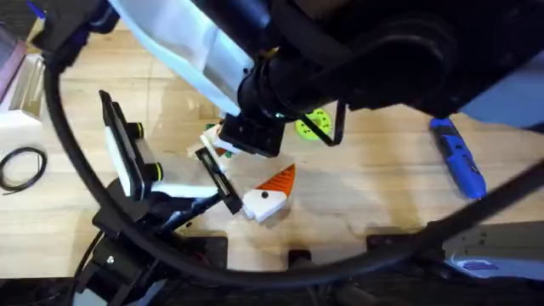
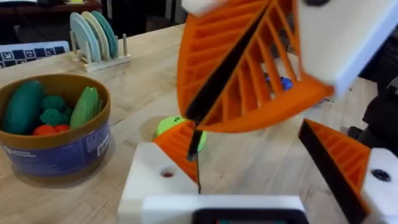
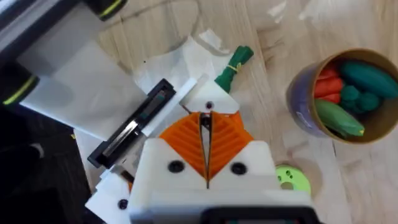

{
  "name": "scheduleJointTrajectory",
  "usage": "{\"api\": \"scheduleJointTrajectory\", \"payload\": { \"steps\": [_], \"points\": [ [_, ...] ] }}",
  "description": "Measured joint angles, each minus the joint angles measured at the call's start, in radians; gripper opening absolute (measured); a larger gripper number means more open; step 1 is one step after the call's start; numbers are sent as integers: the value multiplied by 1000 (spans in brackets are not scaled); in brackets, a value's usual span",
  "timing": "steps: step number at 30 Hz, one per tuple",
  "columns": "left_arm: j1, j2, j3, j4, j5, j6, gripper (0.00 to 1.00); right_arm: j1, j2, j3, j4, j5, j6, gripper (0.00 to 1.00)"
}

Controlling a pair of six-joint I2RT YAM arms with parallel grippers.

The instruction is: Pick up the gripper from the table and insert it into the empty holder that is missing its gripper. Then pick up a screw, insert it into the mounting hole, and use the screwdriver to tighten it. Finally, clean up the table by picking up the vegetable and placing it into the bucket.

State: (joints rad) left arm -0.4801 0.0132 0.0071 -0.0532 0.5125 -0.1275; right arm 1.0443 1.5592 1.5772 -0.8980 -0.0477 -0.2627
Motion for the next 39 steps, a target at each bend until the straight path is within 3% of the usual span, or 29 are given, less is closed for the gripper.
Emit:
{"api": "scheduleJointTrajectory", "payload": {
  "steps": [24,39],
  "points": [
    [0,0,0,-1,16,7,988,0,49,0,38,25,-1,6],
    [0,0,0,0,16,8,988,0,49,45,-20,25,-1,6]
  ]
}}
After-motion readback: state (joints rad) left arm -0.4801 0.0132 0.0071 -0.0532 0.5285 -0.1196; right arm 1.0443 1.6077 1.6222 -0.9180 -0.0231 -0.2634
